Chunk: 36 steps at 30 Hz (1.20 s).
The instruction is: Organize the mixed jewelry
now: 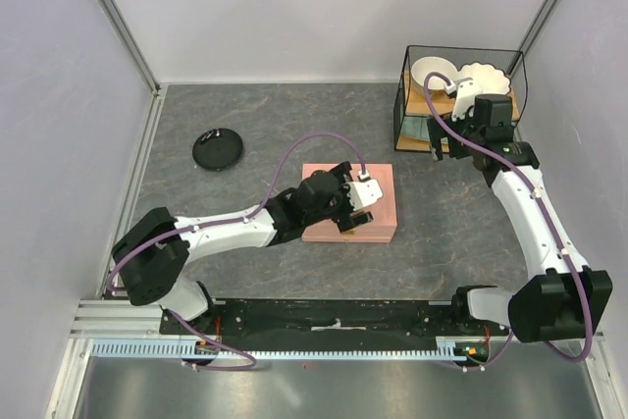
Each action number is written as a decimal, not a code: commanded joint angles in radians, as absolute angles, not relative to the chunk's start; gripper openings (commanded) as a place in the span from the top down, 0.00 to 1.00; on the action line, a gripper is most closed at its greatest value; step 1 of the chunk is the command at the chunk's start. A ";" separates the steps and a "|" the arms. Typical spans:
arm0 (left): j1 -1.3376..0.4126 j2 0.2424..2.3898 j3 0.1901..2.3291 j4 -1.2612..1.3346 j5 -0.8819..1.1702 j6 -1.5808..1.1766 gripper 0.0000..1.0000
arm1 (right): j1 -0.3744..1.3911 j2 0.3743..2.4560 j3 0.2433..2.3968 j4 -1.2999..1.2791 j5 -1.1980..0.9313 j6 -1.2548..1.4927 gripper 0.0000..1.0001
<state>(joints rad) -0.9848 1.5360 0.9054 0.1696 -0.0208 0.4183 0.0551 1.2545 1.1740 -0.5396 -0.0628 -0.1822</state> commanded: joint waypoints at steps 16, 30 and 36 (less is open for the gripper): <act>-0.996 1.249 0.906 -0.015 -0.218 0.404 0.01 | 0.058 1.229 1.336 -0.578 -0.029 -0.190 0.02; -0.287 1.233 1.282 -0.242 0.129 0.039 0.01 | 0.057 1.357 1.614 -0.512 0.072 -0.058 0.02; -0.135 1.232 1.345 -0.236 0.181 0.009 0.01 | 0.055 1.373 1.681 -0.436 0.118 -0.060 0.02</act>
<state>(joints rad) -0.1654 1.2373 1.2919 -0.2119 0.0734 0.0967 0.0551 1.3857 1.6127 -0.5323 0.0685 -0.0853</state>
